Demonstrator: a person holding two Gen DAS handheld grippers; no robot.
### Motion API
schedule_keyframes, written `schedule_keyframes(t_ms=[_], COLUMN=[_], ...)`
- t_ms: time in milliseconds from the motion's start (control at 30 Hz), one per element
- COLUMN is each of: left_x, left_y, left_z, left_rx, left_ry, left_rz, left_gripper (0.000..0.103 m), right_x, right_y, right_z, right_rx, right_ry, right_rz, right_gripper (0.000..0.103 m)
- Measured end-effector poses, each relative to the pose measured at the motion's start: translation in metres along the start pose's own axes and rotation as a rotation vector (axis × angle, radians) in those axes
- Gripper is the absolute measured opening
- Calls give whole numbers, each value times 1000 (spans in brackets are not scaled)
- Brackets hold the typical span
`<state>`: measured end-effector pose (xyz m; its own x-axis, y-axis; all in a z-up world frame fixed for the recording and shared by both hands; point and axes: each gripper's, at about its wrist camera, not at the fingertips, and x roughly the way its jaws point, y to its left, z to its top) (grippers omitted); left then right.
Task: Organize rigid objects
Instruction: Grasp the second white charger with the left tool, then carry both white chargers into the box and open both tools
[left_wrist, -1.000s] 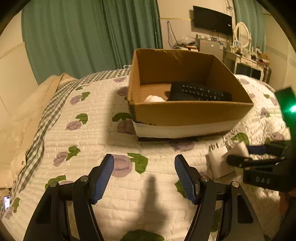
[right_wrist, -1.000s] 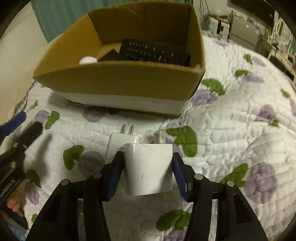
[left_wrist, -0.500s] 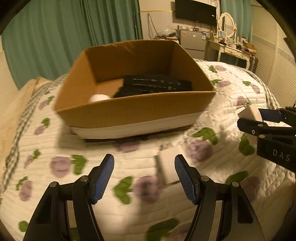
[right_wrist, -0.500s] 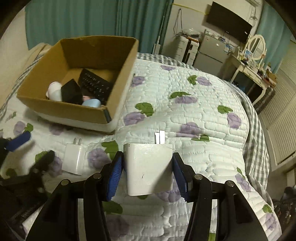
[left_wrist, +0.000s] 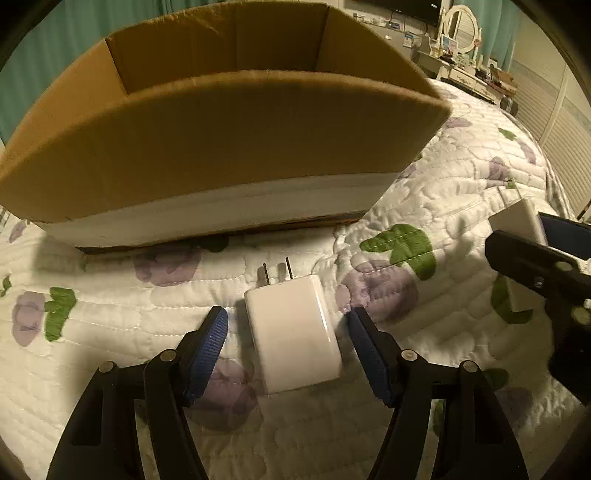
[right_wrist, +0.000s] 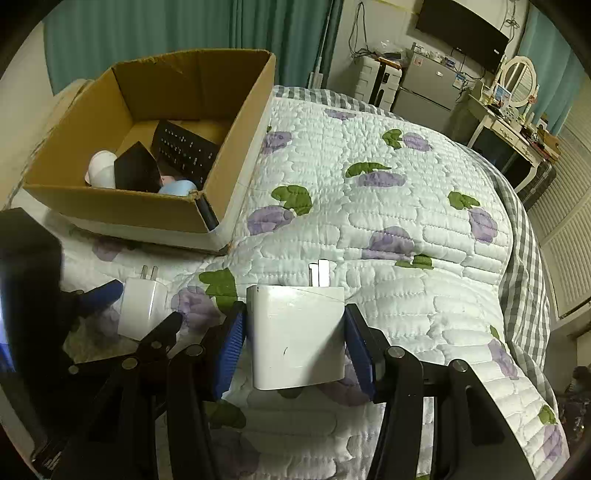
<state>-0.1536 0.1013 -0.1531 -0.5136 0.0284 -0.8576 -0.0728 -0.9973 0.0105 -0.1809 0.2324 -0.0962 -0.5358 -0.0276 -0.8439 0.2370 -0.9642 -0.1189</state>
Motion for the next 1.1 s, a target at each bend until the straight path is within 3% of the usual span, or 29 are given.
schedule_keyframes(t_ms=[167, 200, 233, 400, 733, 1100], left_x=[-2, -3, -6, -27, -118, -167], left_y=[-2, -1, -1, 0, 27, 50], left_z=[-3, -4, -5, -8, 0, 70], left_rx=[20, 21, 24, 42, 36, 38], left_ry=[-17, -21, -24, -49, -217, -361], left_rz=[-4, -10, -29, -35, -12, 34], left_gripper=[68, 60, 45, 43, 43, 43], right_x=[1, 1, 0, -11, -73, -141], right_y=[2, 2, 2, 5, -3, 3], right_z=[0, 0, 0, 3, 13, 89], right_rx=[-10, -11, -11, -12, -1, -93], right_ry=[4, 4, 5, -21, -157, -339], right_rz=[-13, -14, -14, -12, 60, 121], right_gripper=[52, 52, 52, 52, 52, 52])
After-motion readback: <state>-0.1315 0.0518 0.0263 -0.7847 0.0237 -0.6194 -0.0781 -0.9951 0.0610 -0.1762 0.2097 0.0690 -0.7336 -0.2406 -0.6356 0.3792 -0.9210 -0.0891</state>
